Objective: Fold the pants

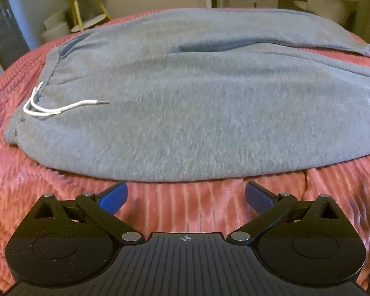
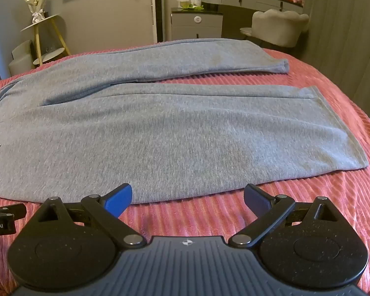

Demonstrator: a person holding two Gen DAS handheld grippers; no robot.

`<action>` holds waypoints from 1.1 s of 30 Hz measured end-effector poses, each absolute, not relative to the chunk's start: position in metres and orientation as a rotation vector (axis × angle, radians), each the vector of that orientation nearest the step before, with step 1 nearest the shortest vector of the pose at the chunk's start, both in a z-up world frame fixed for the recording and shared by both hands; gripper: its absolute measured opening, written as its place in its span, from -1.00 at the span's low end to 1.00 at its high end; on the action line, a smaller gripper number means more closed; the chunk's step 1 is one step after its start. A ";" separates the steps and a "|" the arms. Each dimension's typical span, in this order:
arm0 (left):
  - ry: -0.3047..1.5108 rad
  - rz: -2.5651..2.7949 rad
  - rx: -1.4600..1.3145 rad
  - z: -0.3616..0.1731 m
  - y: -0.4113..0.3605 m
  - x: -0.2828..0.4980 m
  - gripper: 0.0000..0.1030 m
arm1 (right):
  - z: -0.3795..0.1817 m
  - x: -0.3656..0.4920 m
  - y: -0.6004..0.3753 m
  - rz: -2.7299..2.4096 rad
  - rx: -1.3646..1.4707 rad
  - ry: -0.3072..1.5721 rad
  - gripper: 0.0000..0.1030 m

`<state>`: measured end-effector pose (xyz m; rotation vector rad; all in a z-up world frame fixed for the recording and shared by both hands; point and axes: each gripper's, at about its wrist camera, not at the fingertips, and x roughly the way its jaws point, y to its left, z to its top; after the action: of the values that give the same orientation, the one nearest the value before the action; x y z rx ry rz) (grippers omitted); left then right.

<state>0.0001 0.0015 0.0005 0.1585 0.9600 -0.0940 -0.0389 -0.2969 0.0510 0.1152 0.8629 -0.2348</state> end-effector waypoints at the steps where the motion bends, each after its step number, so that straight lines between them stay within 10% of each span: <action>1: 0.961 -0.094 0.153 0.001 0.002 0.000 1.00 | 0.051 -0.039 -0.297 -0.235 0.115 0.862 0.89; 33: 0.994 -0.076 0.170 -0.007 0.004 0.005 1.00 | 0.051 -0.038 -0.296 -0.234 0.115 0.862 0.89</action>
<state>0.0048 0.0040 -0.0071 0.1696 0.9945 -0.0757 -0.0379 -0.2961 0.0508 0.1146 0.8617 -0.2336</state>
